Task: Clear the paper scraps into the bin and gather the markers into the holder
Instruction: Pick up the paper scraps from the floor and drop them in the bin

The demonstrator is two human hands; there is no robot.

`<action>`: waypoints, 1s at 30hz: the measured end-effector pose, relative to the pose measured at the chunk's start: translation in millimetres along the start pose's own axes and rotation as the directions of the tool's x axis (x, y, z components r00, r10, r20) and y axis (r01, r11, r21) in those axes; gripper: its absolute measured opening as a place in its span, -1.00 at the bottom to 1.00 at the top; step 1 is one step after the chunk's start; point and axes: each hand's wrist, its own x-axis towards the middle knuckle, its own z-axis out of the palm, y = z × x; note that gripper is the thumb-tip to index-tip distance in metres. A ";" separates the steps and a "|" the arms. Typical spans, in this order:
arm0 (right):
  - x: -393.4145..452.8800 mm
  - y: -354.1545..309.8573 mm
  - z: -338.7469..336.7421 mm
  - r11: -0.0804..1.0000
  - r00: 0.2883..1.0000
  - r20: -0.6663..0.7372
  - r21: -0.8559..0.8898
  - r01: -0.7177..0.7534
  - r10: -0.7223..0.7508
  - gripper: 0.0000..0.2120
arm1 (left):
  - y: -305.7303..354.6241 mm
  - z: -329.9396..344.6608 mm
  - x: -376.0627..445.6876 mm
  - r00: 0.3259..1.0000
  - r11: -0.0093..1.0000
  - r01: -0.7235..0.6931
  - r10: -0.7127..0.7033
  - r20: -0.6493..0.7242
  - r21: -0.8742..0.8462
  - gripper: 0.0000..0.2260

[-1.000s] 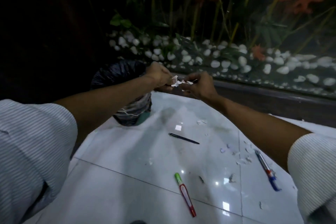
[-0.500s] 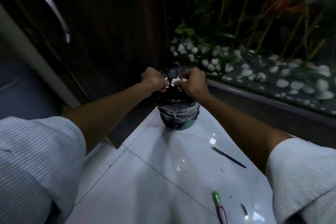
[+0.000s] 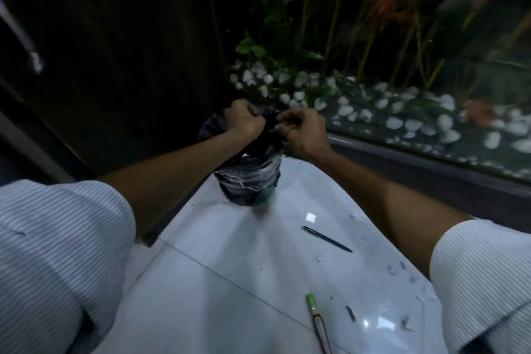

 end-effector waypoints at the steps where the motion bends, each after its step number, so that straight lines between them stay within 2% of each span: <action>1: -3.5 7.4 -11.0 1.000 1.000 -0.018 -0.019 -0.009 0.008 -0.90 | 10.3 10.4 -5.4 0.999 0.999 -0.044 0.044 0.005 0.018 -0.86; 3: -13.4 27.9 -34.8 0.997 0.998 -0.050 -0.069 -0.041 0.038 -0.91 | 31.2 34.6 -17.3 0.989 0.989 -0.138 0.134 0.064 0.050 -0.75; 8: -54.7 86.6 -94.7 0.959 0.979 0.016 -0.202 -0.197 0.204 -0.92 | 62.8 100.0 -57.2 0.901 0.927 -0.369 0.339 0.271 0.065 -0.78; 12: -93.1 134.1 -127.4 0.870 0.945 0.114 -0.435 -0.230 0.307 -0.81 | 51.7 153.9 -85.5 0.820 0.896 -0.373 0.197 0.537 0.240 -0.80; 16: -119.8 176.3 -127.8 0.767 0.873 0.261 -0.617 -0.177 0.412 -0.61 | 14.2 187.6 -94.0 0.578 0.757 -0.519 -0.032 0.815 0.398 -0.76; 19: -131.5 186.8 -112.3 0.711 0.827 0.330 -0.694 -0.114 0.455 -0.42 | -16.8 198.4 -96.6 0.430 0.675 -0.641 -0.081 0.899 0.366 -0.68; 22: -136.6 192.9 -97.4 0.682 0.786 0.440 -0.730 0.032 0.434 -0.29 | -39.6 203.9 -99.8 0.295 0.618 -0.728 -0.106 0.949 0.296 -0.56; 25: -138.6 200.4 -91.2 0.651 0.789 0.476 -0.748 0.131 0.387 -0.29 | -49.3 206.5 -100.4 0.266 0.608 -0.759 -0.039 0.963 0.234 -0.54; 30: -151.9 206.2 -106.9 0.658 0.820 0.465 -0.738 0.151 0.333 -0.35 | -48.1 212.5 -93.1 0.261 0.588 -0.779 -0.010 0.965 0.216 -0.73</action>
